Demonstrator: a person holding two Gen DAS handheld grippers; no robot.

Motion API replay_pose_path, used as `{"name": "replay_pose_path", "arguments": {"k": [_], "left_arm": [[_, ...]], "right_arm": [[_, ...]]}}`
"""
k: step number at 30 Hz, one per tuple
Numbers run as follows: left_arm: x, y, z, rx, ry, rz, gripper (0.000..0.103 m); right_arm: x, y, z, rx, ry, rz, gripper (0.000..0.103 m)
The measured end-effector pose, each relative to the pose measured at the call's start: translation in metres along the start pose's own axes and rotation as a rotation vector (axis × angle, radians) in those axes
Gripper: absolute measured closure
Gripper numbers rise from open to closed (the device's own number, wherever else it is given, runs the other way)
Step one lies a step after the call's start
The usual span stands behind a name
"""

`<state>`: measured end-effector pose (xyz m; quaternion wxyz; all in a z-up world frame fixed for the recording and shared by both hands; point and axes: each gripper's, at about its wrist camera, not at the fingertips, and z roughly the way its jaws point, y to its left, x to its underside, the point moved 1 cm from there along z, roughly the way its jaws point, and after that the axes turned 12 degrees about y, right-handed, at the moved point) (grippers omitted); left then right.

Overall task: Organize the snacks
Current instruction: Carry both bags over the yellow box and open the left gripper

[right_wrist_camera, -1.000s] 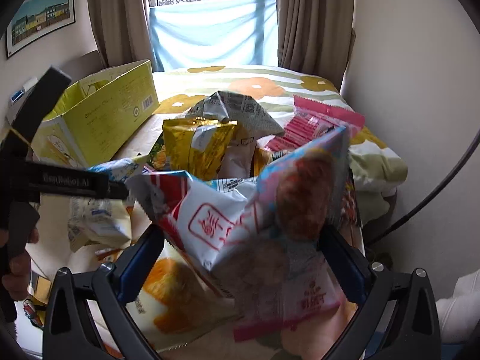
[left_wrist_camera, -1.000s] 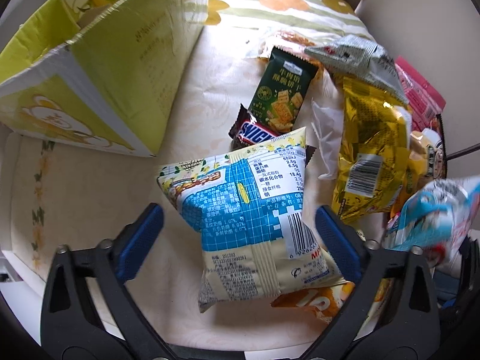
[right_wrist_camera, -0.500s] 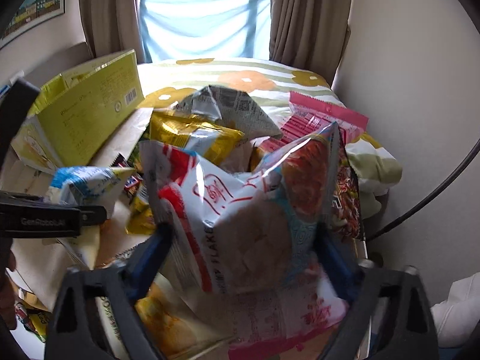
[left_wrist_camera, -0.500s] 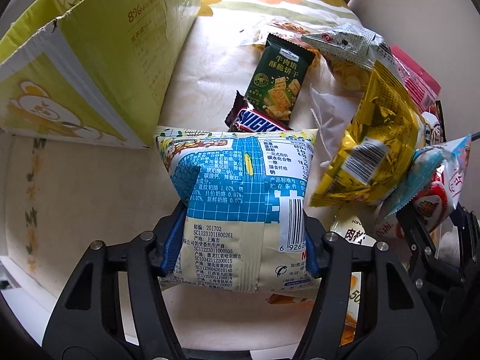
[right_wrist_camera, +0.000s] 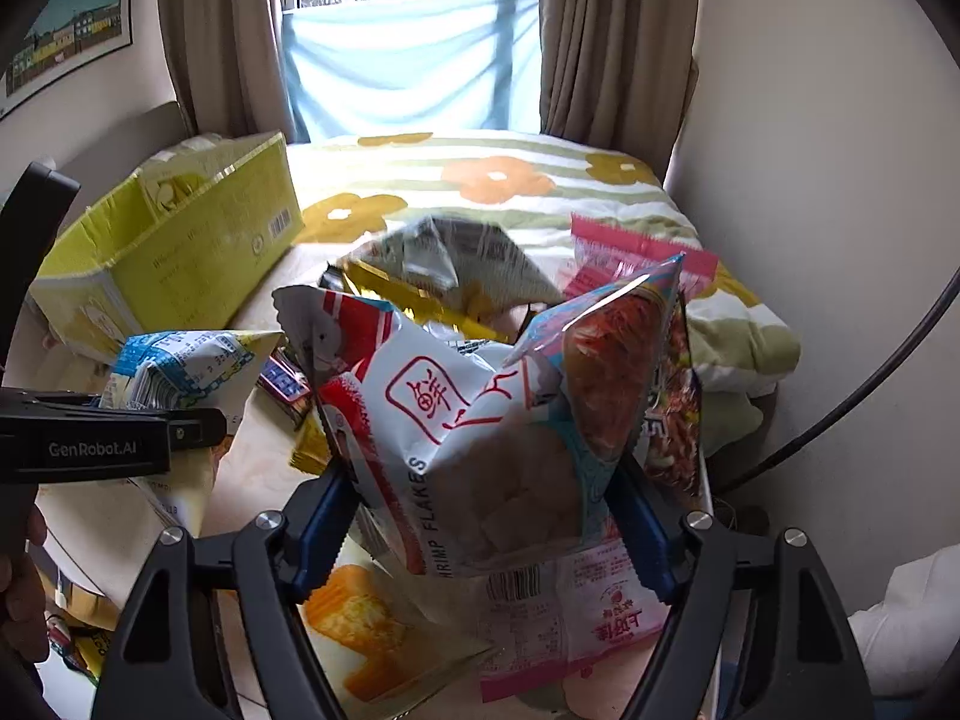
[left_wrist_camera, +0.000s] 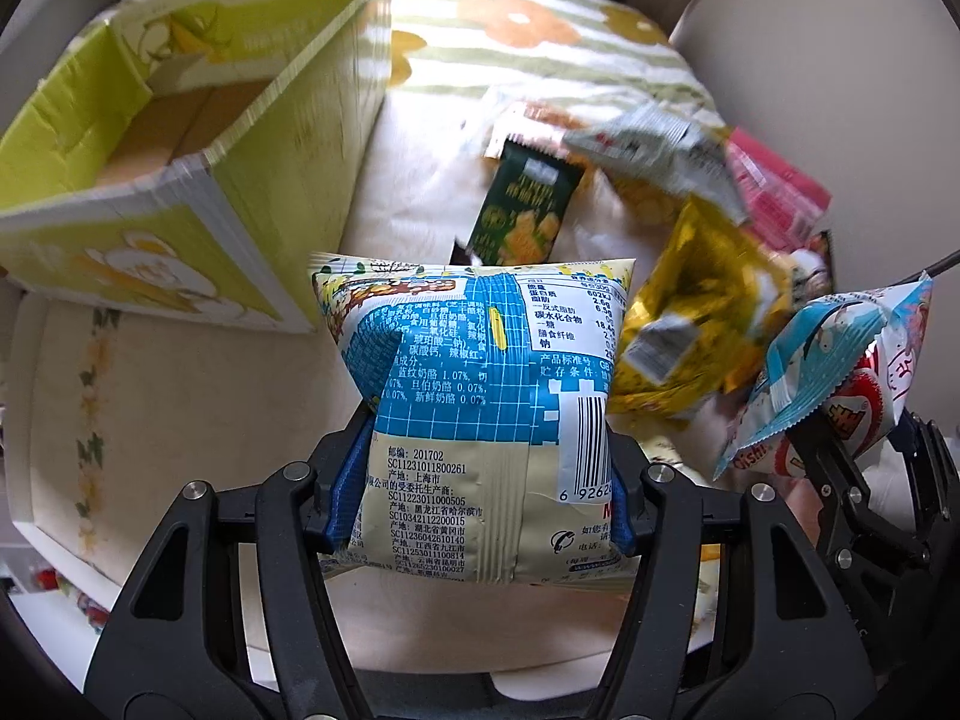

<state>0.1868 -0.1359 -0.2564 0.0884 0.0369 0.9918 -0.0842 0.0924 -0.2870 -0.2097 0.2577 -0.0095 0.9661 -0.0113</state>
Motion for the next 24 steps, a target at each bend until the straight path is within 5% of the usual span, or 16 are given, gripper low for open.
{"name": "replay_pose_path", "arguments": {"k": [11,24], "left_arm": [[-0.017,0.006,-0.112,0.032,-0.222,0.011,0.044],[-0.103,0.144,-0.152,0.016,-0.273,-0.030,0.044]], "right_arm": [[-0.055,0.017,-0.061,-0.070,-0.105,-0.072,0.029],[-0.165,0.124,-0.043,-0.154,-0.069,-0.082,0.029]]}}
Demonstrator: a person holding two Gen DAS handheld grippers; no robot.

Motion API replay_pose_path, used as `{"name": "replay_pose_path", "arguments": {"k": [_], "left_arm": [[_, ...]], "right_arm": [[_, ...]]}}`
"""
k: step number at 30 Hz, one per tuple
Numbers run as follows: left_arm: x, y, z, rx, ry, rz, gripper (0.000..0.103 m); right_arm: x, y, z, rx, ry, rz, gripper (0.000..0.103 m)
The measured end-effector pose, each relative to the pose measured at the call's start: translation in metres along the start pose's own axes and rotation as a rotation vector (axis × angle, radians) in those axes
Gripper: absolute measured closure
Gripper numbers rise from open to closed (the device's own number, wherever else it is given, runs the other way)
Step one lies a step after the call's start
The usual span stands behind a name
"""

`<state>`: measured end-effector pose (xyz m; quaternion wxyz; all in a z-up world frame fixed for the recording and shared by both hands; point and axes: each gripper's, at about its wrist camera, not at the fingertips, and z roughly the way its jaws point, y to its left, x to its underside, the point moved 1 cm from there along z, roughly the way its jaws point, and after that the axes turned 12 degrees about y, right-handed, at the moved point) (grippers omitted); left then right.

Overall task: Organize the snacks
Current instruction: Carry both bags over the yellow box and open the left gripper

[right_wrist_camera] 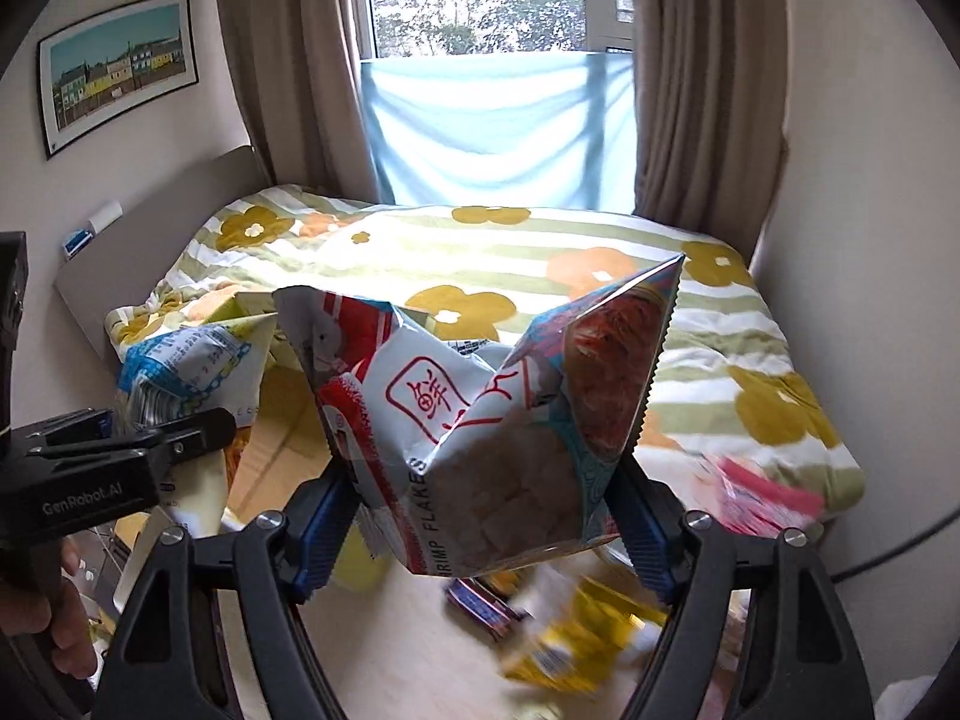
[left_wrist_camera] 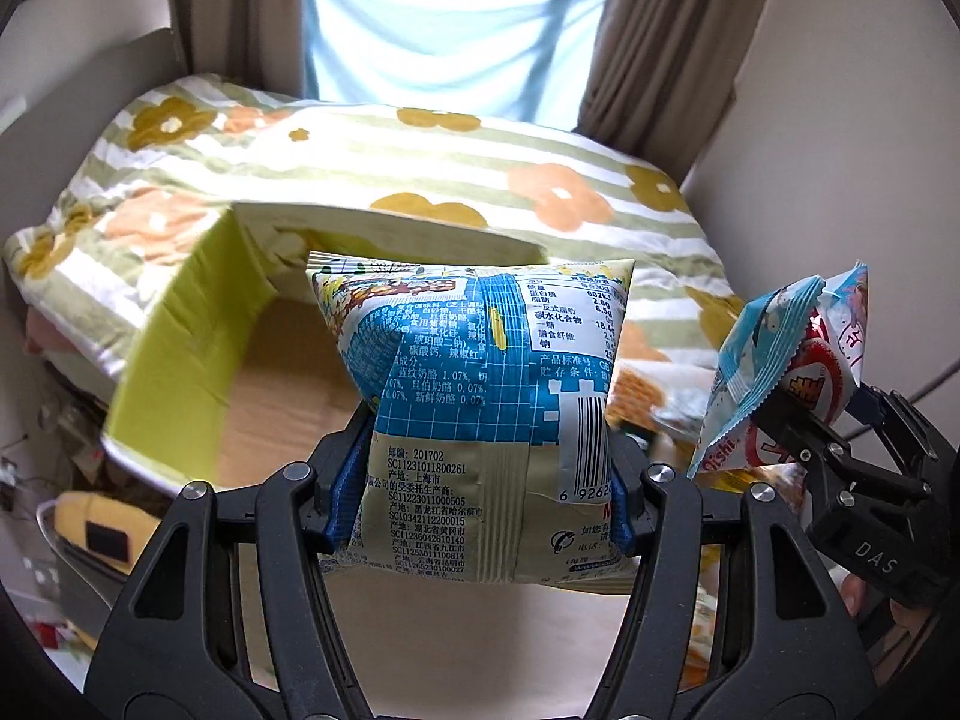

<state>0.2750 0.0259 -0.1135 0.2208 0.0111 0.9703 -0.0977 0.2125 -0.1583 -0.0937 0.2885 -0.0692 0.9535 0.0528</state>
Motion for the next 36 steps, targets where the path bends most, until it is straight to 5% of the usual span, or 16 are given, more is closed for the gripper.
{"name": "replay_pose_path", "arguments": {"k": [9,19,21,24,36], "left_arm": [[-0.050,0.101,0.032,-0.034,0.055,0.013,0.044],[-0.060,0.148,0.091,-0.055,0.144,0.106,0.044],[-0.060,0.149,0.098,-0.050,0.149,0.123,0.041],[-0.061,0.151,0.103,-0.063,0.156,0.121,0.002],[-0.045,0.157,0.088,-0.114,0.151,0.101,0.000]], "right_arm": [[-0.051,0.077,0.058,-0.037,0.057,0.016,0.029],[-0.069,0.119,0.117,-0.015,0.163,0.096,0.029],[-0.070,0.119,0.125,-0.019,0.184,0.107,0.029],[-0.073,0.120,0.134,-0.009,0.207,0.102,0.029],[-0.065,0.118,0.166,-0.040,0.323,0.051,0.027]]}}
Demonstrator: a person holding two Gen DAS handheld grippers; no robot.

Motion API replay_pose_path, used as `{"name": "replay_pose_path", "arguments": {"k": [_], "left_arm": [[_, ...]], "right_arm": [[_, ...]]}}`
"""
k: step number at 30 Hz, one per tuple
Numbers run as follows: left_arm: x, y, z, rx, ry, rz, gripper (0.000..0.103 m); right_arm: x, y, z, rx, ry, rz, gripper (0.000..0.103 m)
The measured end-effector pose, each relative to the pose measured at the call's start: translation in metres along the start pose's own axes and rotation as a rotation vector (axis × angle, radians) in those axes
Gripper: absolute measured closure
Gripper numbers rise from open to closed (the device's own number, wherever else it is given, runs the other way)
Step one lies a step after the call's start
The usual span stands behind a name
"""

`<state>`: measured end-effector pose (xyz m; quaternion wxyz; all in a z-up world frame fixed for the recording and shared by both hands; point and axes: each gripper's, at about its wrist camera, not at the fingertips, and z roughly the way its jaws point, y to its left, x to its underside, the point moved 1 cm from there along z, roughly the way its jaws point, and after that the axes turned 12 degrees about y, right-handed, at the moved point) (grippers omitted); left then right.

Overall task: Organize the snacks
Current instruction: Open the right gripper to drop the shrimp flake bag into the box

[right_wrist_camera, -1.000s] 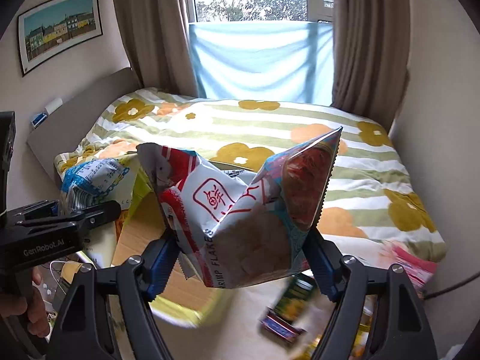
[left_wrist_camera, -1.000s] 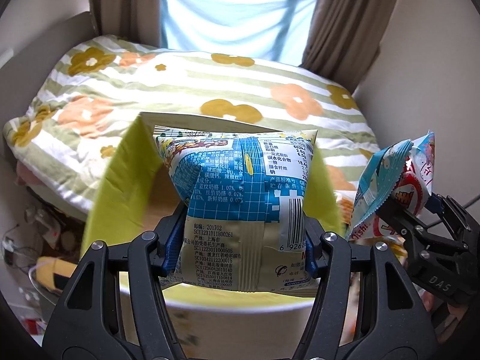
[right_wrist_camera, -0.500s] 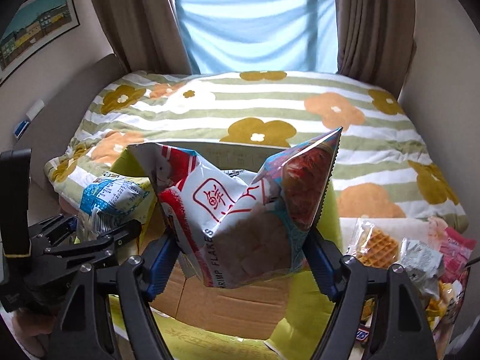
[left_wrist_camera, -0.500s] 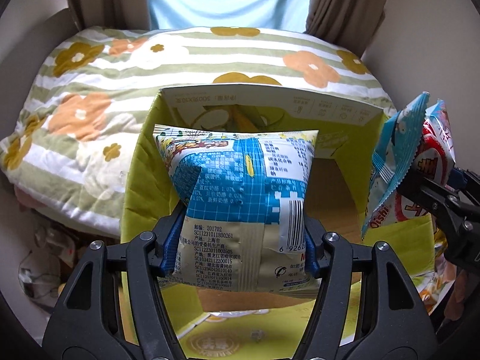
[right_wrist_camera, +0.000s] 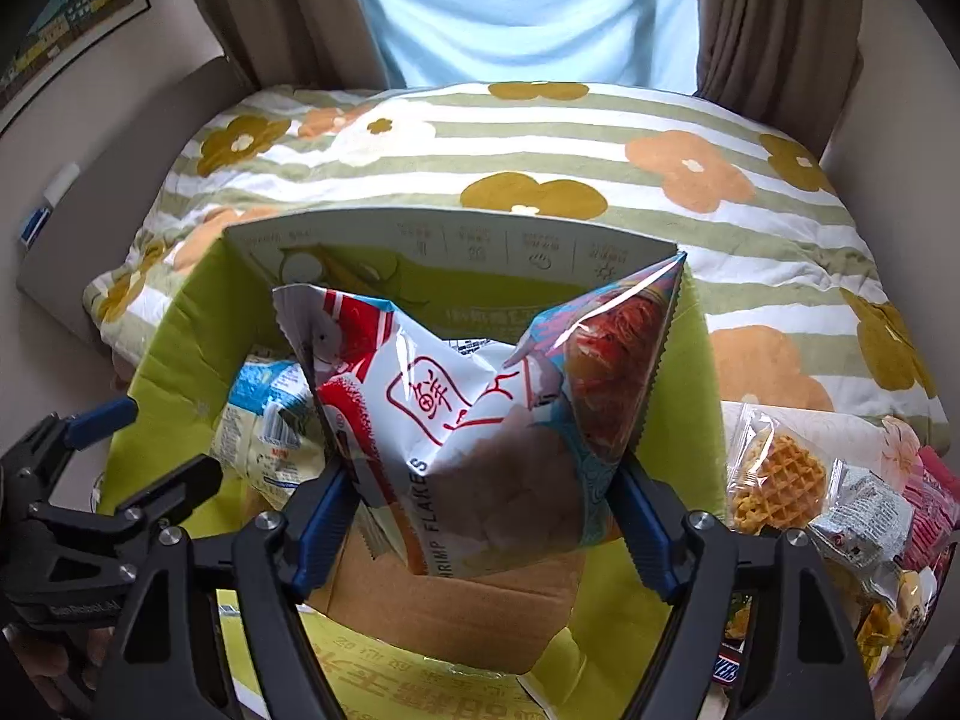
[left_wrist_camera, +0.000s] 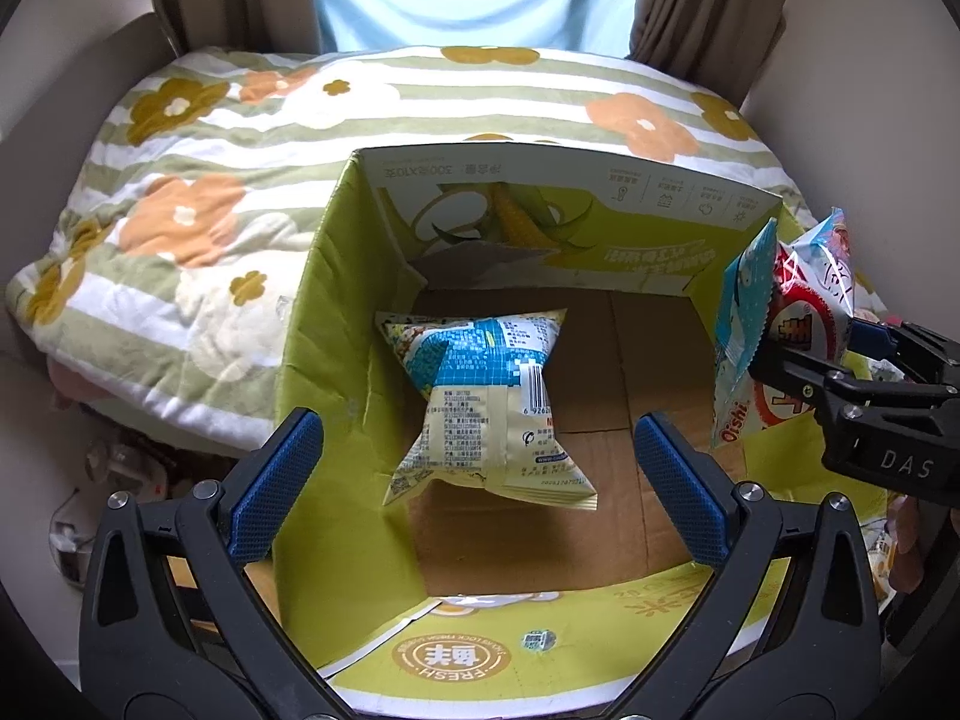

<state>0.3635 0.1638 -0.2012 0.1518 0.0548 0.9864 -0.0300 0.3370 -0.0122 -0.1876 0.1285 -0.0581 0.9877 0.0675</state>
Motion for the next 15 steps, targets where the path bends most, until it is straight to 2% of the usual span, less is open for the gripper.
{"name": "replay_pose_path", "arguments": {"k": [3,7,10,15], "left_arm": [[0.002,0.001,-0.005,-0.005,-0.010,-0.011,0.000],[0.003,0.000,-0.011,-0.027,-0.016,-0.013,0.000],[0.005,0.000,-0.015,-0.040,-0.022,-0.012,0.000],[0.010,0.000,-0.020,-0.023,-0.023,-0.025,0.000]], "right_arm": [[-0.002,0.005,0.005,0.001,0.023,-0.039,0.026],[-0.001,0.009,0.012,0.066,0.051,-0.084,0.022],[0.003,0.007,0.014,0.061,0.042,-0.091,0.020],[0.011,0.000,0.008,0.027,-0.002,-0.071,0.020]]}}
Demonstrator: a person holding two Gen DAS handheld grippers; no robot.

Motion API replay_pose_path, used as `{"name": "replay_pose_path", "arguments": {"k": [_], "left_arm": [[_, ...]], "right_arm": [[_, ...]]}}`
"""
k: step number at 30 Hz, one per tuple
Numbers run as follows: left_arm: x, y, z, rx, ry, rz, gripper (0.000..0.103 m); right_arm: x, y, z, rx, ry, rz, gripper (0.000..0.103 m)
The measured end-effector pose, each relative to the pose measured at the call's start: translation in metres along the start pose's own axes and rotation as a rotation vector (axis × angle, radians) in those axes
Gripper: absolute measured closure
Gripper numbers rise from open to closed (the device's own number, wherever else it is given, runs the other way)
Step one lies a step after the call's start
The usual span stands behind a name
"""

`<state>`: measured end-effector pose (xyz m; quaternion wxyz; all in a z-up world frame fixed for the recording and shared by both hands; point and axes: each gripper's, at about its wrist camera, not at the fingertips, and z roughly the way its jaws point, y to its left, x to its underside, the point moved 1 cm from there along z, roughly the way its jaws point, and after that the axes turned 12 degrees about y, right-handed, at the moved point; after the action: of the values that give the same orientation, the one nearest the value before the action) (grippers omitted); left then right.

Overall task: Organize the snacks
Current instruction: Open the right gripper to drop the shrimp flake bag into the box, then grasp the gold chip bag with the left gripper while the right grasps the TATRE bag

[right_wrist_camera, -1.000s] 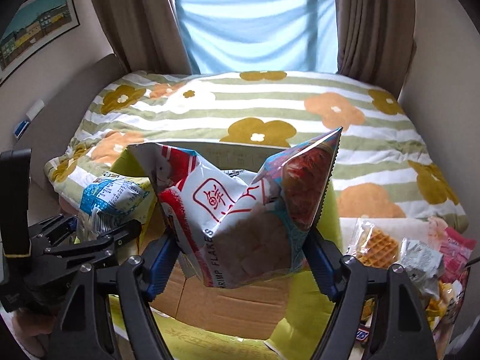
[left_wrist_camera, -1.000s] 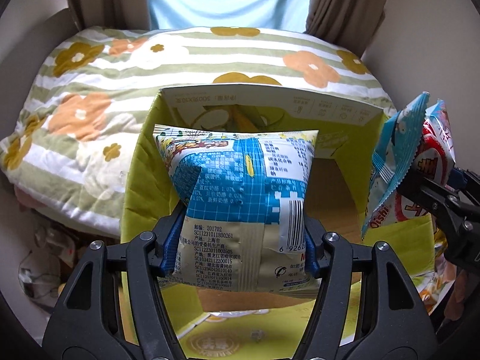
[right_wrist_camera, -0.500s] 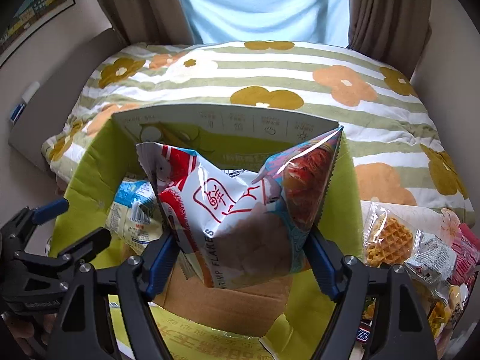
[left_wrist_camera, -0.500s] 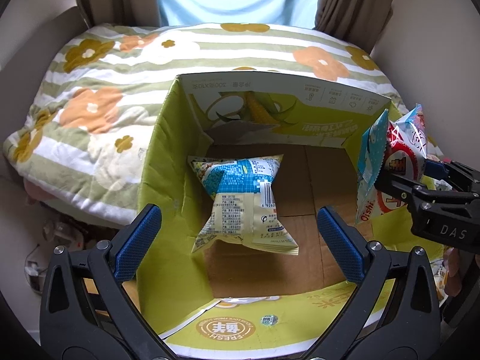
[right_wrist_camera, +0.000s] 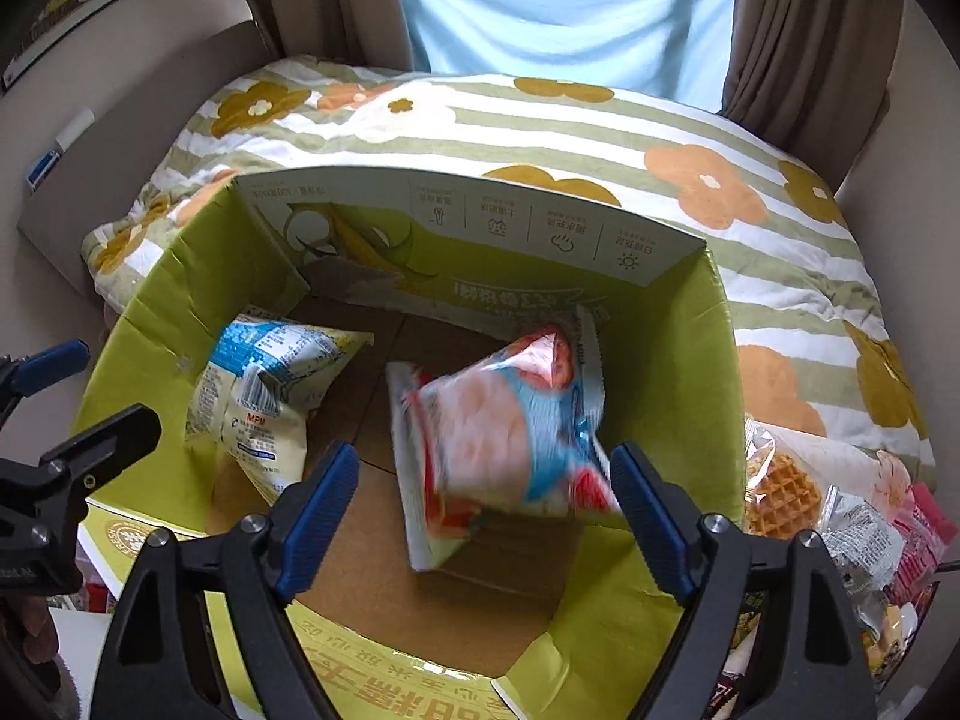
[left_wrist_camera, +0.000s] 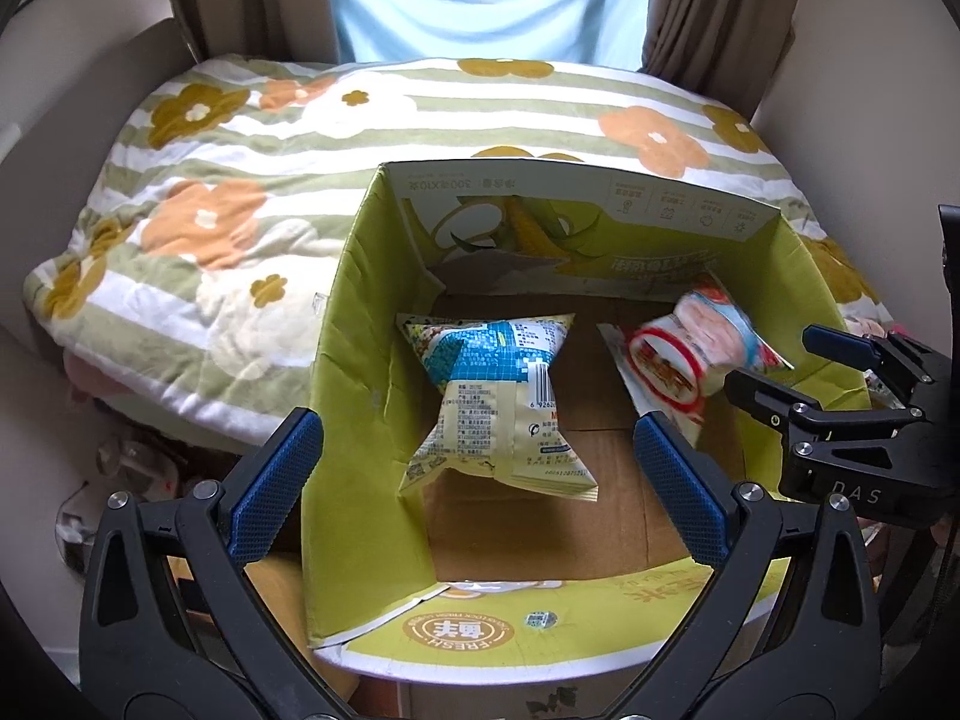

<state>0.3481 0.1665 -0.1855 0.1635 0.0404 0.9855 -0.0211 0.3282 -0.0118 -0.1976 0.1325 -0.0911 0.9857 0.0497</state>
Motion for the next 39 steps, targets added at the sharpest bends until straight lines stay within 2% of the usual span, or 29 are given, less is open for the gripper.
{"name": "replay_pose_path", "arguments": {"k": [8,14,20,23,29,33,39], "left_arm": [[0.008,-0.004,-0.016,-0.006,-0.012,0.002,0.000],[0.013,-0.008,-0.039,0.013,-0.046,0.011,0.000],[0.012,-0.016,-0.066,0.032,-0.108,0.049,0.000],[0.013,-0.025,-0.078,0.034,-0.152,0.071,0.000],[0.020,-0.054,-0.100,0.068,-0.213,0.128,0.000],[0.026,-0.082,-0.113,0.099,-0.255,0.165,0.000],[0.041,-0.131,-0.122,0.092,-0.279,0.180,0.000]], "right_arm": [[0.009,0.002,-0.015,-0.009,0.026,-0.013,0.020],[0.015,0.003,-0.046,-0.031,-0.037,0.010,0.020],[0.026,-0.001,-0.082,-0.012,-0.113,0.077,0.020],[0.037,-0.004,-0.101,0.028,-0.150,0.103,0.020],[0.067,-0.025,-0.134,0.064,-0.203,0.192,0.020],[0.090,-0.053,-0.155,0.096,-0.231,0.247,0.020],[0.124,-0.097,-0.174,0.140,-0.263,0.274,0.020]]}}
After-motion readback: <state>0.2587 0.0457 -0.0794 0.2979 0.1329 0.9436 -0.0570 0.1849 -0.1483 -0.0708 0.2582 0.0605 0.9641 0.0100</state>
